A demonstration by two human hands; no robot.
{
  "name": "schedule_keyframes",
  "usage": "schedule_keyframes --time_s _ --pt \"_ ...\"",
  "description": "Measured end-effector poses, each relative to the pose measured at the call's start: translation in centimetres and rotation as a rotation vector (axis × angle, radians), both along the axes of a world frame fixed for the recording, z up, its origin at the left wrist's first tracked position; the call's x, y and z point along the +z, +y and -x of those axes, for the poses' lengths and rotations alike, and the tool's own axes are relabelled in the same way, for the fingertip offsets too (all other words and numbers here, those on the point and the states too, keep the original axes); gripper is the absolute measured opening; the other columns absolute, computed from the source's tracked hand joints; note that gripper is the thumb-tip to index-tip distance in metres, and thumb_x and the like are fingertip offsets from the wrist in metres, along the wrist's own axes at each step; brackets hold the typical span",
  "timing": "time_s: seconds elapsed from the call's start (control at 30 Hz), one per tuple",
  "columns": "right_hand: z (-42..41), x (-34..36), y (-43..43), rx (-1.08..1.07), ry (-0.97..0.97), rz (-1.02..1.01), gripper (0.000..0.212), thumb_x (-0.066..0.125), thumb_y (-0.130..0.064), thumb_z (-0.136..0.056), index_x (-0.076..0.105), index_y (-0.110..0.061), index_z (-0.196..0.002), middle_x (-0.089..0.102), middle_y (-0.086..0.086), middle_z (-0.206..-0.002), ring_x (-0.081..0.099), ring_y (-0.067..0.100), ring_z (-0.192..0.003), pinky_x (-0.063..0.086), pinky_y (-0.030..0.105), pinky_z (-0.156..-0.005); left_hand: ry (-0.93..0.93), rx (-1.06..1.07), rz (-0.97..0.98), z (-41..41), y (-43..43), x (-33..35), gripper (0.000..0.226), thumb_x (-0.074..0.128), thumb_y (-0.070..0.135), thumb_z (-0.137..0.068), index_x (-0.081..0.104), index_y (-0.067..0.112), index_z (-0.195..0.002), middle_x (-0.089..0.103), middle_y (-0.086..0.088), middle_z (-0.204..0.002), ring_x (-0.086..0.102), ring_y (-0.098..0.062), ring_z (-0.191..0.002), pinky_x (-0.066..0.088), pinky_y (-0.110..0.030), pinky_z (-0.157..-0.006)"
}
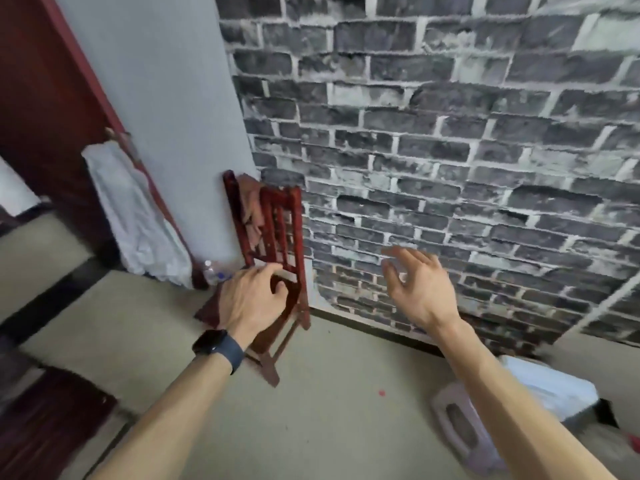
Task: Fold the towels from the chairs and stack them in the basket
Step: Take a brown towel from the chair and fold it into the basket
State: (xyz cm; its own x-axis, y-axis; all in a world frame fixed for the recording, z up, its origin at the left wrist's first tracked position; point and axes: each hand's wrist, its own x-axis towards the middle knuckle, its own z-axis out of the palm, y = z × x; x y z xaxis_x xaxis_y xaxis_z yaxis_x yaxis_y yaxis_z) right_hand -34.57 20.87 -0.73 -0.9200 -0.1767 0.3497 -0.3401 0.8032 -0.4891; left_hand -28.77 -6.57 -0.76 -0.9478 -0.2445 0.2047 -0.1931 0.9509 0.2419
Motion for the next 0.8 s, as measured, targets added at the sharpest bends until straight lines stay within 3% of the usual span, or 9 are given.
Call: schedule_keyframes --time_s 0.23,0.37,0.5,0.63,0.8 --pt "6.2 -0.3 -15.3 0.105 -0.026 0.045 0.030 0.046 -0.044 -0.098 0.067 -0.032 -0.117 0.072 -0.004 -0.118 0.062 0.031 -0.111 0.053 0.046 -0.093 0.002 0.093 -0.093 4.8 -14.4 0.1 0.036 0.052 0.033 -0.092 0.060 0.030 -0.127 0.071 -0.001 -0.112 0.060 -0.029 -0.110 0.052 -0.041 -0.087" --pt "10.9 -2.0 -20.8 0.141 -0.076 0.048 0.035 0.042 -0.049 -0.097 0.068 -0.034 -0.115 0.073 -0.006 -0.116 0.063 0.028 -0.113 0.053 0.044 -0.093 -0.008 0.079 -0.151 9.2 -18.5 -2.0 0.040 0.047 0.037 -0.089 0.061 0.031 -0.126 0.071 -0.002 -0.111 0.061 -0.027 -0.110 0.054 -0.044 -0.086" --pt "16.8 -4.7 -25.4 0.171 -0.129 0.026 0.037 0.040 -0.051 -0.098 0.066 -0.035 -0.120 0.072 -0.008 -0.119 0.062 0.028 -0.115 0.055 0.044 -0.091 -0.038 0.124 -0.139 14.8 -22.1 -4.6 0.040 0.043 0.042 -0.086 0.061 0.036 -0.122 0.072 0.002 -0.105 0.065 -0.022 -0.101 0.056 -0.039 -0.081" --pt "23.3 -7.2 -29.9 0.218 -0.221 0.046 0.035 0.044 -0.050 -0.098 0.066 -0.035 -0.120 0.072 -0.007 -0.120 0.063 0.029 -0.113 0.057 0.046 -0.088 -0.083 0.192 -0.151 20.3 -25.4 -6.4 0.033 0.053 0.031 -0.090 0.065 0.035 -0.121 0.072 -0.001 -0.102 0.065 -0.027 -0.094 0.053 -0.036 -0.078" --pt "30.6 -8.9 -35.2 0.239 -0.369 0.040 0.043 0.039 -0.056 -0.095 0.064 -0.037 -0.124 0.069 -0.008 -0.125 0.061 0.024 -0.117 0.055 0.046 -0.093 -0.203 0.214 -0.135 26.0 -30.6 -8.6 0.041 0.040 0.036 -0.091 0.057 0.038 -0.129 0.070 0.004 -0.102 0.062 -0.021 -0.093 0.051 -0.033 -0.078"
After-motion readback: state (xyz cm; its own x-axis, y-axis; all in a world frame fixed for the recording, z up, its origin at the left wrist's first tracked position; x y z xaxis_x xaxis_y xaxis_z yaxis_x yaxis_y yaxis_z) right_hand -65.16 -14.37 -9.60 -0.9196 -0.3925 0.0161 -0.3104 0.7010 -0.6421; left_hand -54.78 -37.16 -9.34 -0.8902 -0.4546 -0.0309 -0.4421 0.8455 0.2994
